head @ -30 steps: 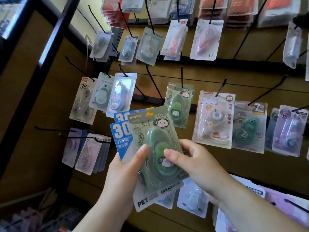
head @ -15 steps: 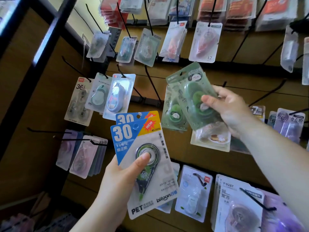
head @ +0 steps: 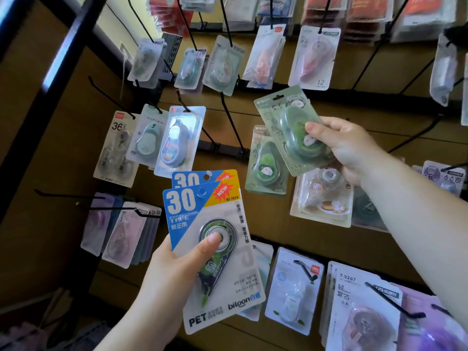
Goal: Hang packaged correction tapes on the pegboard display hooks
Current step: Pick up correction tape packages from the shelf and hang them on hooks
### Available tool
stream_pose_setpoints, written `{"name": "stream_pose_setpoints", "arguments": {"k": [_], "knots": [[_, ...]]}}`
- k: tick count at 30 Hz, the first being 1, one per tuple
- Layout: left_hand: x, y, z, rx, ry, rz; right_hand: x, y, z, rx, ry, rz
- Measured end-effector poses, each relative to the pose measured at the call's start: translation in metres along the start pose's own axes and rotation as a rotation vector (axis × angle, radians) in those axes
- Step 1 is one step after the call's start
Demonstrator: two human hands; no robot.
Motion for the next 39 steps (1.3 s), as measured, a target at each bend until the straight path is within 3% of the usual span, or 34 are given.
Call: {"name": "stream_pose_setpoints", "arguments": {"k": [16, 25, 28, 31, 35, 39], "knots": [[-0.005, 0.004, 0.002, -0.007, 0.006, -0.02, 0.044, -0.02, -0.001, 0.203, -0.08, 0.323], [-0.007, 0.005, 0.004, 0.009, 0.034, -0.033, 0.069, -0.049, -0.001, 0.172, -0.237, 0.352], [-0.006, 0.002, 0.006, 0.0, 0.027, -0.018, 0.067, -0.049, 0.027, 0.216, -0.111, 0.406], [-0.007, -0.002, 0.008, -0.013, 0.026, 0.002, 0.056, -0.053, 0.078, 0.088, 0.081, 0.354], [-0.008, -0.009, 0.01, -0.022, -0.006, -0.01, 0.054, -0.058, 0.132, -0.292, -0.114, 0.156], [-0.01, -0.017, 0.015, -0.041, -0.023, -0.02, 0.064, -0.052, 0.151, -0.311, -0.271, 0.251]]}}
Point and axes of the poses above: each hand's wrist, its own z-axis away from the middle knuckle, its own y-axis out of the back of the hand, x = y × z, the point moved 2 cm from there along -z, towards the middle knuckle, and after that the axes turned 2 degrees about -y, right-handed, at the moved point
